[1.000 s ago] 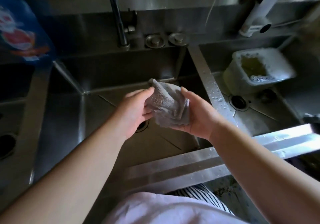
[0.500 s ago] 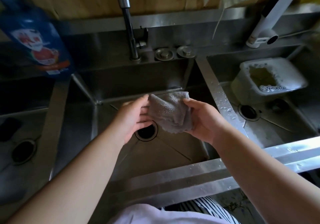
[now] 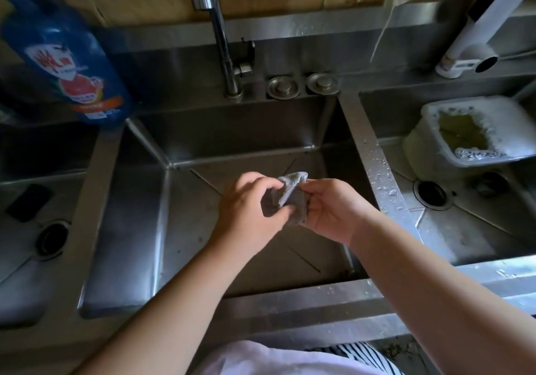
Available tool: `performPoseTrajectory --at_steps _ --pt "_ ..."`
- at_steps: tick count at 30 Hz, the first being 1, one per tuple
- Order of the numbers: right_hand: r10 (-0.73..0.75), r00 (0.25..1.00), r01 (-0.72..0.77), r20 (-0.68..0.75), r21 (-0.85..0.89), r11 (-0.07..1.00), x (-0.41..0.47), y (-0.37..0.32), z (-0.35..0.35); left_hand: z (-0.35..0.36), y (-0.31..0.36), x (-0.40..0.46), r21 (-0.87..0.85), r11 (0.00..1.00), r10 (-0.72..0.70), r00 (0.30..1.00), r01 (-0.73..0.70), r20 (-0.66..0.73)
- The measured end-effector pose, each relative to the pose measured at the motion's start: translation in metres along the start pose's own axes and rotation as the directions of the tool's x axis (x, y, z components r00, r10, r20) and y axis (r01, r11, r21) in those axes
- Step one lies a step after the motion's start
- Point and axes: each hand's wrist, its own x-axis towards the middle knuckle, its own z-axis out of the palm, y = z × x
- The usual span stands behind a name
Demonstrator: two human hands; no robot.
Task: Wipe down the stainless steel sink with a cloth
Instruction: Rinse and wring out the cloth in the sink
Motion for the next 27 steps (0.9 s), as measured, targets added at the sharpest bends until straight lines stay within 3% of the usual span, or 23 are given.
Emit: performPoseTrajectory --at_steps 4,9,13,17,19,21,23,27 --pt "0.034 0.999 -0.034 0.009 -0.038 0.999 -0.001 0.001 -0.006 -0.003 -0.002 0.006 0.039 0.999 0.008 1.0 -0.007 -0.022" --pt "-0.029 0.984 -0.057 -0.177 -0.462 0.885 -0.004 -0.006 -0.016 -0.029 -0.003 0.035 -0.311 0.92 -0.222 0.971 0.24 0.093" --pt "-0.095 0.982 -0.014 -0.164 -0.562 0.827 -0.008 -0.012 -0.014 -0.043 -0.008 0.055 -0.343 0.884 -0.261 0.944 0.317 0.201" --pt "-0.342 0.927 0.04 -0.154 -0.866 0.498 -0.01 -0.017 -0.011 -0.052 -0.016 0.058 -0.372 0.865 -0.282 0.939 0.338 0.198" --pt "-0.402 0.914 -0.005 -0.061 -0.99 0.139 -0.011 -0.018 -0.014 -0.053 -0.019 0.054 -0.317 0.883 -0.275 0.93 0.345 0.245" --pt "-0.464 0.885 -0.08 0.021 -0.977 -0.197 -0.01 -0.02 -0.019 -0.053 -0.021 0.049 -0.316 0.882 -0.267 0.922 0.351 0.28" --pt "-0.563 0.826 -0.157 0.028 -0.948 -0.278 -0.007 -0.022 -0.024 -0.055 -0.021 0.046 -0.35 0.868 -0.265 0.925 0.352 0.272" --pt "-0.661 0.751 -0.197 0.001 -0.955 -0.224 0.003 -0.028 -0.027 -0.053 -0.016 0.041 -0.39 0.839 -0.278 0.916 0.378 0.29"
